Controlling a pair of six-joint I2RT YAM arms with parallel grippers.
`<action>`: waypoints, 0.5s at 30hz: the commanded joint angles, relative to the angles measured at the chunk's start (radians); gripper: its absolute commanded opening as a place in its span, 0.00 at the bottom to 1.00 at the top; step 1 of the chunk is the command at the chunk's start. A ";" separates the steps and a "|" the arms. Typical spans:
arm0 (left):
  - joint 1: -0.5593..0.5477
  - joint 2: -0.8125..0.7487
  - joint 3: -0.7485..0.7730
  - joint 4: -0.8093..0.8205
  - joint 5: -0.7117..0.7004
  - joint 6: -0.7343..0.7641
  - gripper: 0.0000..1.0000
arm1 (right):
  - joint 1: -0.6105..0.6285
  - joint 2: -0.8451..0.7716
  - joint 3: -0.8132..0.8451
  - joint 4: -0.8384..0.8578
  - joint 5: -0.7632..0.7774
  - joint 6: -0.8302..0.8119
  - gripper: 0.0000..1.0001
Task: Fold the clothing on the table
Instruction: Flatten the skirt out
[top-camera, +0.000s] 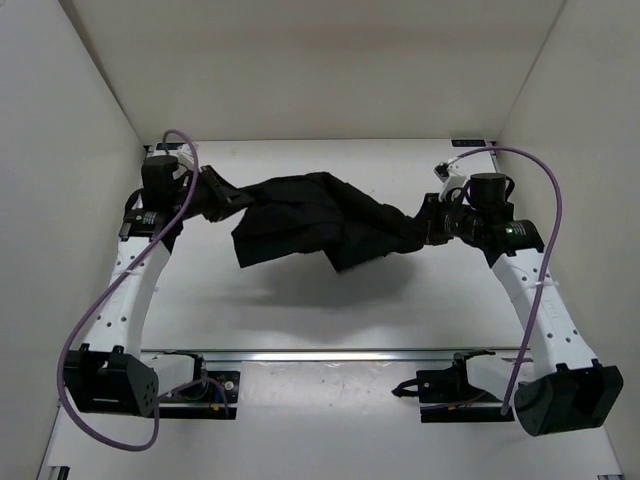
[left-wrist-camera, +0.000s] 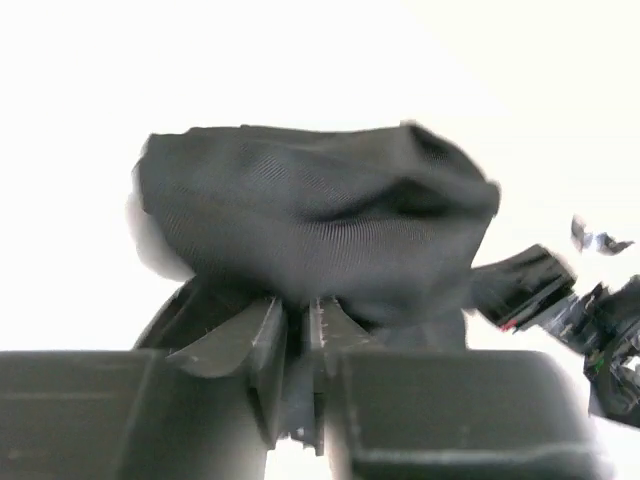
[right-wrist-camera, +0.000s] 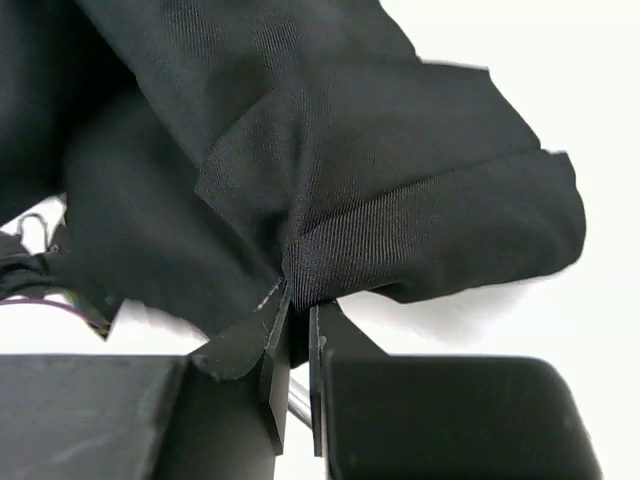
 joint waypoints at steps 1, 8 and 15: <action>0.058 0.100 -0.013 -0.006 -0.061 0.005 0.33 | -0.019 0.074 -0.057 -0.071 0.041 -0.042 0.00; -0.008 0.210 -0.017 -0.072 -0.061 0.051 0.46 | 0.058 0.179 -0.158 0.035 0.057 0.004 0.00; -0.325 0.240 -0.069 -0.091 -0.151 0.016 0.52 | 0.114 0.236 -0.220 0.087 0.118 0.028 0.00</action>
